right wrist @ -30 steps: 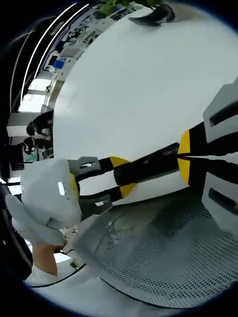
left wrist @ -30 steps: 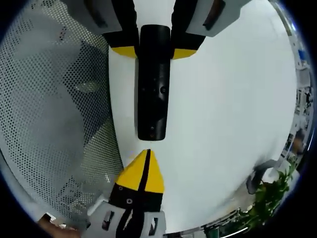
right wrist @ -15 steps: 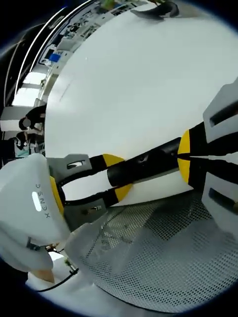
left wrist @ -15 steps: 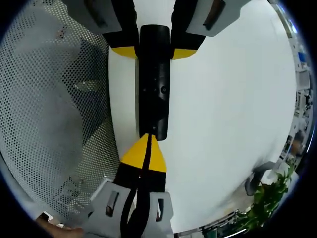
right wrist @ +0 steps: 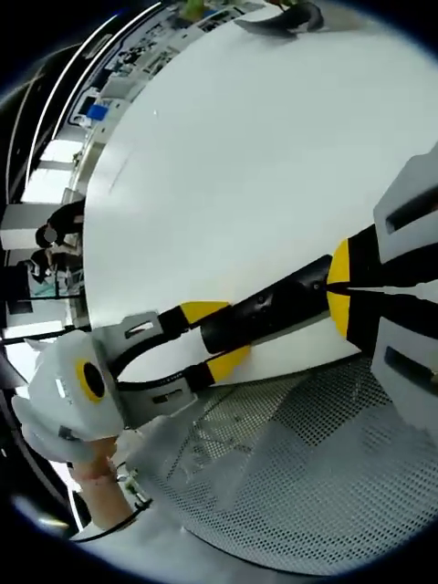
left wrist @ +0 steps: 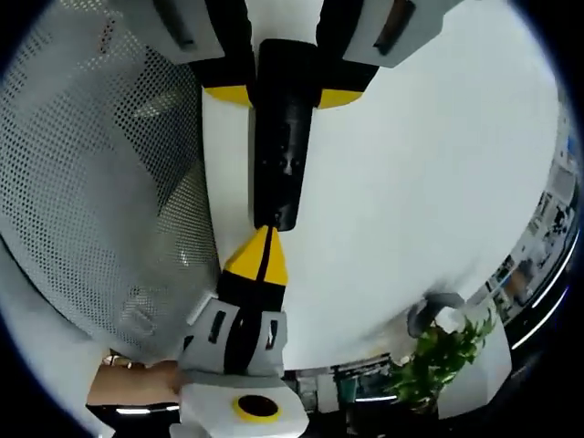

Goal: Press the specified remote control buttons in sequence, fully releasing each button before pressing the next.

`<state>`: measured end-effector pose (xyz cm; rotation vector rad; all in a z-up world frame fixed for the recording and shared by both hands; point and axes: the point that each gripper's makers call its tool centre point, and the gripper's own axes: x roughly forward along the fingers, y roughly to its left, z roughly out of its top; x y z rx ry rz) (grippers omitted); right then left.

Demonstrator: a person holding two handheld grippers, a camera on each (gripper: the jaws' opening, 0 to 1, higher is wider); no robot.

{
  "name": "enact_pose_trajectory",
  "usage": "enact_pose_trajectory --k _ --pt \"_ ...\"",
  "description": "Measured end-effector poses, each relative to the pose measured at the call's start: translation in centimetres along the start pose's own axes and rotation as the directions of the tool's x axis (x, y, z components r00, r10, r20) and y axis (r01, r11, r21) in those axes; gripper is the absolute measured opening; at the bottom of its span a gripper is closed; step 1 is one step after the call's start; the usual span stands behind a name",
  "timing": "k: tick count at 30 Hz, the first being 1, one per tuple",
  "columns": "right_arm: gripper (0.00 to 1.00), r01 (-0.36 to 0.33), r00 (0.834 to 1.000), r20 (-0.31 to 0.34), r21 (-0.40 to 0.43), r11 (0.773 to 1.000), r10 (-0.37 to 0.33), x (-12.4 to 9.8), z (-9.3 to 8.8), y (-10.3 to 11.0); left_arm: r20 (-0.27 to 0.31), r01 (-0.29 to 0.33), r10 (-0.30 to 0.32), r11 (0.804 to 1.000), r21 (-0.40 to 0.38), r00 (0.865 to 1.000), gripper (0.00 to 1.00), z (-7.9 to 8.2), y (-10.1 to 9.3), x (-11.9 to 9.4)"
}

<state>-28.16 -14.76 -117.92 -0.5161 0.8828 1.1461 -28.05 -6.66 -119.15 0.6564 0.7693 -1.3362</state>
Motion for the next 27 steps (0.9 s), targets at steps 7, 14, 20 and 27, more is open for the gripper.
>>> enact_pose_trajectory --k 7,14,20,27 --pt "0.0 0.023 0.999 -0.046 -0.104 0.994 -0.028 0.13 0.08 -0.43 0.042 0.003 -0.004 1.0 0.021 0.999 0.24 -0.02 -0.05 0.06" --pt "0.0 -0.025 0.989 -0.151 -0.115 0.993 0.007 0.29 -0.09 -0.48 0.022 0.011 -0.011 0.999 0.034 1.0 0.24 0.11 -0.15 0.15" --pt "0.0 -0.053 0.976 -0.216 -0.126 0.991 0.024 0.42 -0.14 -0.5 -0.02 0.042 -0.04 0.996 0.077 0.999 0.24 0.13 -0.23 0.22" --pt "0.0 -0.073 0.996 -0.056 -0.057 0.996 0.07 0.13 -0.13 -0.56 -0.063 0.071 -0.064 0.99 0.122 0.996 0.25 0.12 -0.19 0.36"
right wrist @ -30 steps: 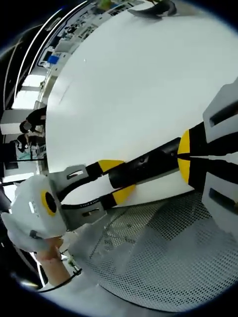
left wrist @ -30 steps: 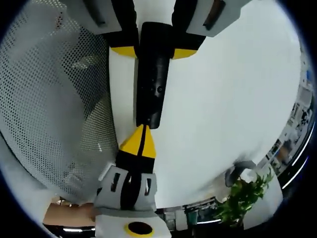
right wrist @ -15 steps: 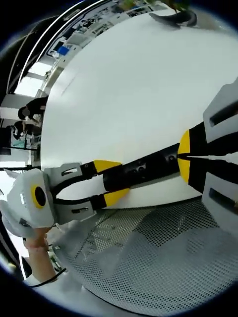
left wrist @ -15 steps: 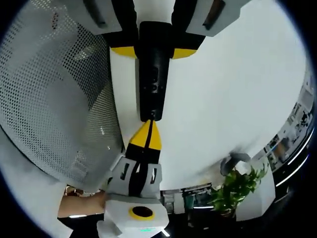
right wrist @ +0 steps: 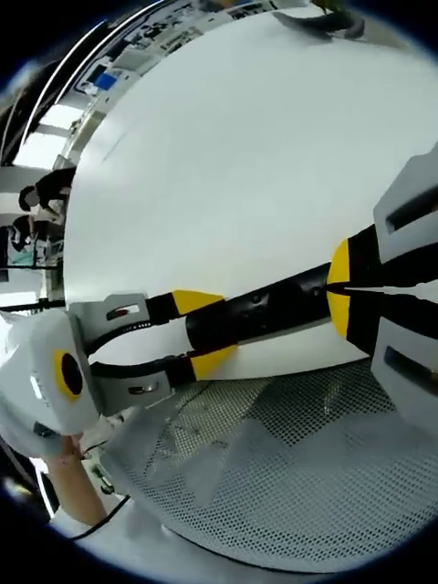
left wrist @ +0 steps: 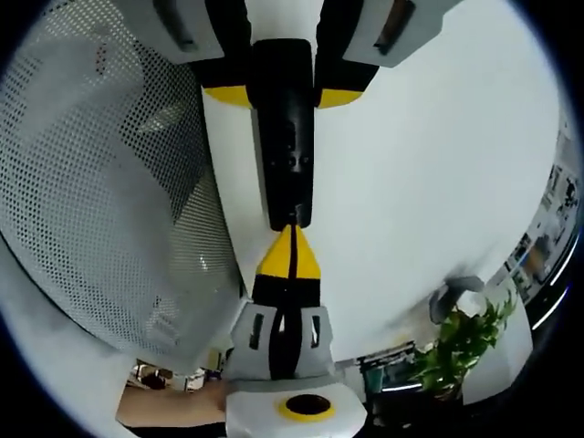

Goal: Press the specified remote control buttons in sequence, fully releasing each button before pressing the next.

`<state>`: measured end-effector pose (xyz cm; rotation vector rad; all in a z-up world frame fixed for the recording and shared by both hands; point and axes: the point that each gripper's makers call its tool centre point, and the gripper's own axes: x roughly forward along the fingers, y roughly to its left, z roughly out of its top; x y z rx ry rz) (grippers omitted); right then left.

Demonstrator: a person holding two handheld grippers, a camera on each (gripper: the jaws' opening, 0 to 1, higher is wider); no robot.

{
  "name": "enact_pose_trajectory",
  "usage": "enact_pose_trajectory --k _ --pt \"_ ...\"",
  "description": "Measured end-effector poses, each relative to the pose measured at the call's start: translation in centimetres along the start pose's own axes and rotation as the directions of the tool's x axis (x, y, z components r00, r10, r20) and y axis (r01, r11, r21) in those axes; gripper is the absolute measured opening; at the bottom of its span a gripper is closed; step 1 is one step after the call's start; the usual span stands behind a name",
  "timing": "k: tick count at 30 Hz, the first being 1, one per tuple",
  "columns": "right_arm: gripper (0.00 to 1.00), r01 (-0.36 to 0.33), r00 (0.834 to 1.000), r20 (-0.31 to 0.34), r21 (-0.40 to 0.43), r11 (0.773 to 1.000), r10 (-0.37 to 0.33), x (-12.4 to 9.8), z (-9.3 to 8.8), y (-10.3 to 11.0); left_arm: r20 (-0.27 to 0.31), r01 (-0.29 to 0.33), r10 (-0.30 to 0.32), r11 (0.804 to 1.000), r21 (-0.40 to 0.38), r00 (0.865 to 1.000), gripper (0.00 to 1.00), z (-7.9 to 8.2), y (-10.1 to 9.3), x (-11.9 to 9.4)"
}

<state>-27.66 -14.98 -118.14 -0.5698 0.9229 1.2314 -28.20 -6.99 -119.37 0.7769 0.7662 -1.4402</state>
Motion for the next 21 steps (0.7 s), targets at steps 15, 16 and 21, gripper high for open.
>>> enact_pose_trajectory --k 15,16,21 --pt "0.0 0.056 0.993 -0.091 -0.2 0.978 -0.076 0.5 0.3 0.6 -0.033 0.01 -0.01 1.0 0.014 0.999 0.24 0.0 0.1 0.2" --pt "0.0 0.055 0.994 -0.079 -0.198 0.979 -0.072 0.5 0.3 0.7 -0.034 0.01 -0.009 1.0 0.013 0.999 0.24 0.0 0.1 0.2" --pt "0.0 0.038 0.997 -0.062 -0.207 0.978 -0.052 0.4 0.5 1.2 -0.041 0.009 -0.009 1.0 0.012 0.999 0.24 0.0 0.0 0.2"
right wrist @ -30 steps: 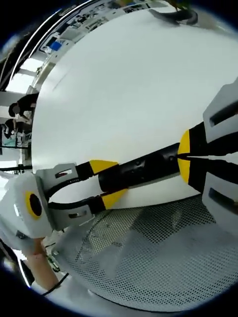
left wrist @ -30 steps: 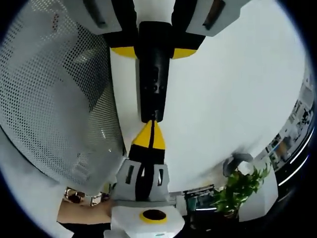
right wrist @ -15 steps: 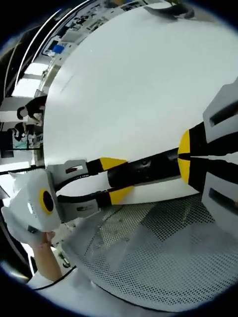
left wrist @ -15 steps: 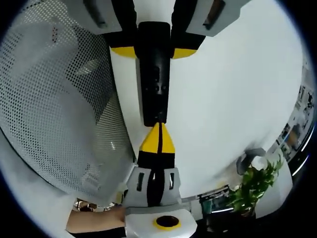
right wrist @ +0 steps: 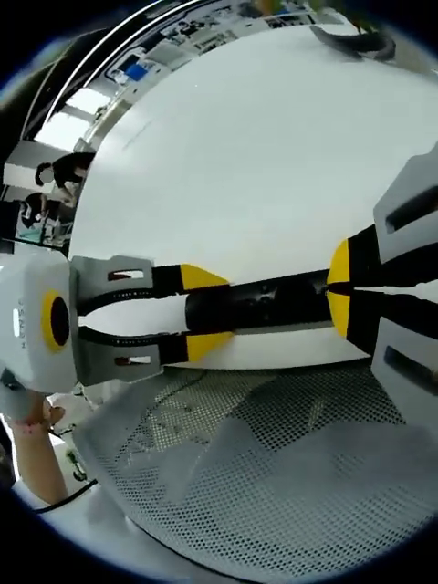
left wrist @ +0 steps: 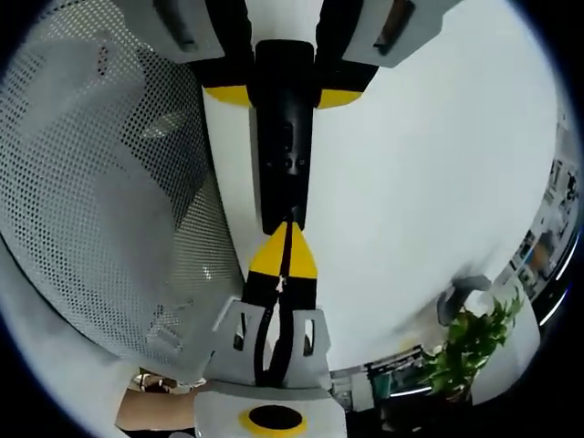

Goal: Press the specified remote control buttons in sequence, fully releasing each button before pressing the next.

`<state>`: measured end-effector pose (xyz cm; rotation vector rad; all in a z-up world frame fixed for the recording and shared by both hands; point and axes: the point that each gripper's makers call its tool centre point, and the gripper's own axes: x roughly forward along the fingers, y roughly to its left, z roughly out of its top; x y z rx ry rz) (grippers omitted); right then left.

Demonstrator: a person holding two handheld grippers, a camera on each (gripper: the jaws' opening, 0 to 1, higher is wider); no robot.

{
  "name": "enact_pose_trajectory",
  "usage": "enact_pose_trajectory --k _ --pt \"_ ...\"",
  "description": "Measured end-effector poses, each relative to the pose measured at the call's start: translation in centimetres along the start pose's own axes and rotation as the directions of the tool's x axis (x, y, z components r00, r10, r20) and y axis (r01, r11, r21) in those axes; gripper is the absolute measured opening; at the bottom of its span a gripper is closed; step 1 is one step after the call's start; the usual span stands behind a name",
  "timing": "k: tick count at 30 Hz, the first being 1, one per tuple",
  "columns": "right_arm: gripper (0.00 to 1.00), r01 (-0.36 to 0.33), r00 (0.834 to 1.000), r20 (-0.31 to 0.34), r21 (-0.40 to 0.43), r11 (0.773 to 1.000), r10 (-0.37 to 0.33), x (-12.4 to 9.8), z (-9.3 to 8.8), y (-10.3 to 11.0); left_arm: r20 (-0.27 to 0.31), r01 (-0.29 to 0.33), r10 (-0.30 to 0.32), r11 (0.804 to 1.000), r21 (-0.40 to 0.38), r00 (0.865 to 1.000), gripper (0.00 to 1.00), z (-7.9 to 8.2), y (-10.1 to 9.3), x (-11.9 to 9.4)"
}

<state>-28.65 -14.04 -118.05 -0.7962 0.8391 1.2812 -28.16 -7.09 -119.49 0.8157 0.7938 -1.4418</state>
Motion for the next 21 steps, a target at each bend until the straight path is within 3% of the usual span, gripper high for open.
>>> enact_pose_trajectory --k 2,15,17,21 --pt "0.0 0.002 1.0 0.023 -0.006 1.0 -0.002 -0.09 0.45 0.06 -0.002 -0.001 0.001 1.0 -0.001 1.0 0.24 0.0 0.01 0.02" --pt "0.0 0.019 0.998 -0.053 -0.04 0.999 -0.021 0.39 0.2 -0.02 -0.016 -0.002 0.002 1.0 0.004 1.0 0.24 -0.03 -0.05 0.05" --pt "0.0 0.024 0.999 -0.031 -0.009 1.0 -0.024 0.39 0.2 -0.11 -0.032 -0.006 0.006 1.0 0.006 0.999 0.24 0.04 -0.11 0.08" --pt "0.0 0.016 0.998 0.062 0.138 0.99 -0.025 0.27 0.33 -0.23 -0.084 -0.008 0.009 1.0 0.014 0.996 0.24 0.09 -0.27 0.16"
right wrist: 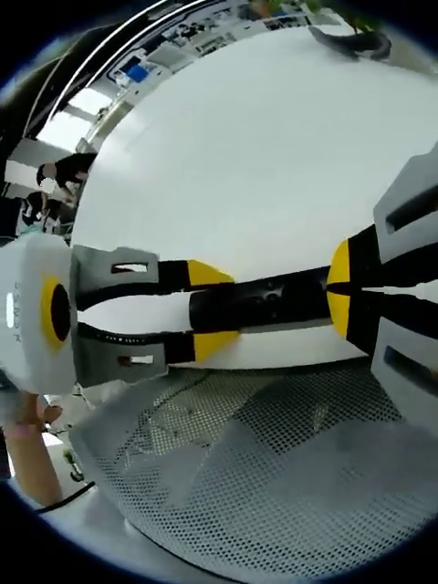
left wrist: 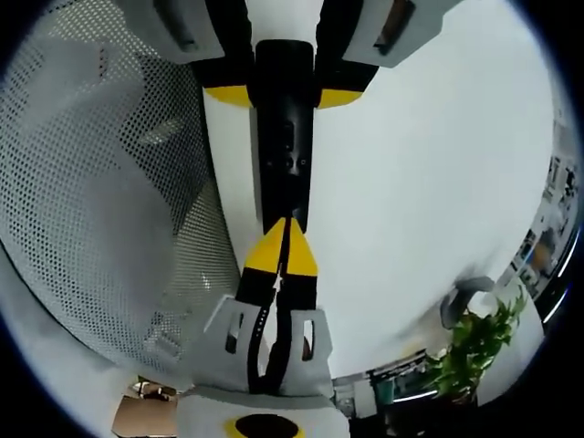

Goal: Press the specified remote control buttons in sequence, fully releasing each button before pressing the next.

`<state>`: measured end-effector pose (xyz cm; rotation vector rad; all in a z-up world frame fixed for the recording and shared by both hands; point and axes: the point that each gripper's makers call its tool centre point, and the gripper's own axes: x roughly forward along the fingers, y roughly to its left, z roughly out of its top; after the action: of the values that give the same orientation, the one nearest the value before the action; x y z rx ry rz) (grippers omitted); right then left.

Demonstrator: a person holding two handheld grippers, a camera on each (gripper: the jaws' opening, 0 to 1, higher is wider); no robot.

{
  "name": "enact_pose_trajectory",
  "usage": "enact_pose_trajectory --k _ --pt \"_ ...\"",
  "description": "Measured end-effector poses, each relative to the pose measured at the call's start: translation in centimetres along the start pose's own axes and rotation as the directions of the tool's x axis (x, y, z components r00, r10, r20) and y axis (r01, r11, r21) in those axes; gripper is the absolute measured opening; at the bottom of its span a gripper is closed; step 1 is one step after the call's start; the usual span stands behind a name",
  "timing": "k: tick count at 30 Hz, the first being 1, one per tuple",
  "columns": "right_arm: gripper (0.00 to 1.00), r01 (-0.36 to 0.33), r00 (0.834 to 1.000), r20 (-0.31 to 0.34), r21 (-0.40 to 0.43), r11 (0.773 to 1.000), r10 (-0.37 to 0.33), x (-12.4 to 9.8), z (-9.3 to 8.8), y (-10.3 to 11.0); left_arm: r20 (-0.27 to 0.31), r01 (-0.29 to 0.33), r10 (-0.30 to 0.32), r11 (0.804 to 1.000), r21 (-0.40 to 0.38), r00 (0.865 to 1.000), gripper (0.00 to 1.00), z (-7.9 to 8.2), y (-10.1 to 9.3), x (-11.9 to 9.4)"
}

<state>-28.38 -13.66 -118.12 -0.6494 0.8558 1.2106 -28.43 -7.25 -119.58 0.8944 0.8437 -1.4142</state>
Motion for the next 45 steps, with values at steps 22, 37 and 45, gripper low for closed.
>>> enact_pose_trajectory --k 22,37,45 --pt "0.0 0.009 0.997 -0.078 -0.171 0.985 -0.023 0.8 0.9 0.8 -0.027 0.004 -0.004 1.0 0.004 1.0 0.24 -0.2 0.0 -0.3" --pt "0.06 0.005 1.0 0.025 -0.142 0.99 -0.001 0.8 1.5 0.9 -0.029 0.001 -0.001 1.0 -0.011 1.0 0.24 -0.1 -0.1 -0.2" --pt "0.05 -0.037 0.999 -0.018 -0.134 0.99 0.035 1.0 1.3 1.0 -0.007 -0.001 0.001 1.0 -0.019 1.0 0.24 -0.1 0.0 -0.3"
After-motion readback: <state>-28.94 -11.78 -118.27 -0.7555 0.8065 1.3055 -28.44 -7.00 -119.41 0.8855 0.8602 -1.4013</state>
